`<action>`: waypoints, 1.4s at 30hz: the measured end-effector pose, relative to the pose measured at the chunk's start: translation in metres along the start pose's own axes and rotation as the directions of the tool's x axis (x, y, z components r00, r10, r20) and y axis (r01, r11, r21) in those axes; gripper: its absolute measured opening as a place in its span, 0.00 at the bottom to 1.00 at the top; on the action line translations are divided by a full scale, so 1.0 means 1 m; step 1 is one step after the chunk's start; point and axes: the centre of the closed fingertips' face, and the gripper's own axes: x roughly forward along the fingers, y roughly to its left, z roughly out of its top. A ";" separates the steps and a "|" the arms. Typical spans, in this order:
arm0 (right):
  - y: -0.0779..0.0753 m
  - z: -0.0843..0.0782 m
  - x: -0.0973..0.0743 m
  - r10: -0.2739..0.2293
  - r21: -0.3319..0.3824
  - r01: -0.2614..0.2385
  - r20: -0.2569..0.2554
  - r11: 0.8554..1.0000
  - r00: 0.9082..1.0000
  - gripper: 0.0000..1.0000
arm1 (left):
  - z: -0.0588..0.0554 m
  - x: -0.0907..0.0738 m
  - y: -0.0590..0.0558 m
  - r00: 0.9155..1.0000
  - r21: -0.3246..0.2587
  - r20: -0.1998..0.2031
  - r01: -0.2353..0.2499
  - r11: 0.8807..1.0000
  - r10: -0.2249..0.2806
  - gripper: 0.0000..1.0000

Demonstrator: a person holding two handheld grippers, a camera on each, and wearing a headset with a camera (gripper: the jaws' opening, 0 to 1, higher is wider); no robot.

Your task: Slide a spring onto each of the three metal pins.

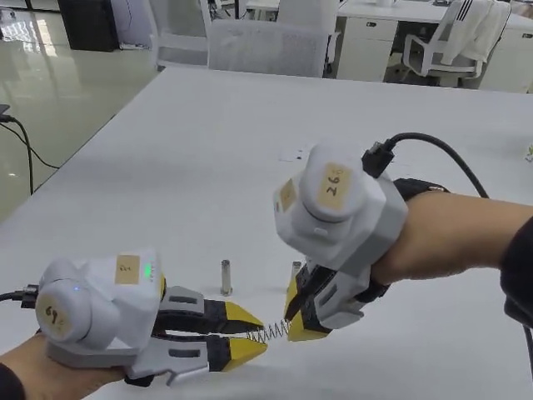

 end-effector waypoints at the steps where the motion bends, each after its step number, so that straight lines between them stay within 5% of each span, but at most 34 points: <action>1: 0.000 0.002 -0.001 -0.005 -0.004 0.005 0.003 1.000 1.000 0.07 | 0.000 0.000 0.001 1.000 0.000 0.000 -0.003 1.000 0.003 0.03; 21: 0.003 0.046 -0.011 -0.035 -0.066 0.042 0.107 0.997 0.994 0.07 | 0.003 0.001 0.002 1.000 -0.003 0.015 -0.010 1.000 0.010 0.03; 42: 0.004 0.033 0.004 -0.003 -0.039 0.006 0.064 0.999 0.998 0.12 | 0.003 0.001 0.003 1.000 -0.012 0.020 -0.018 1.000 0.018 0.03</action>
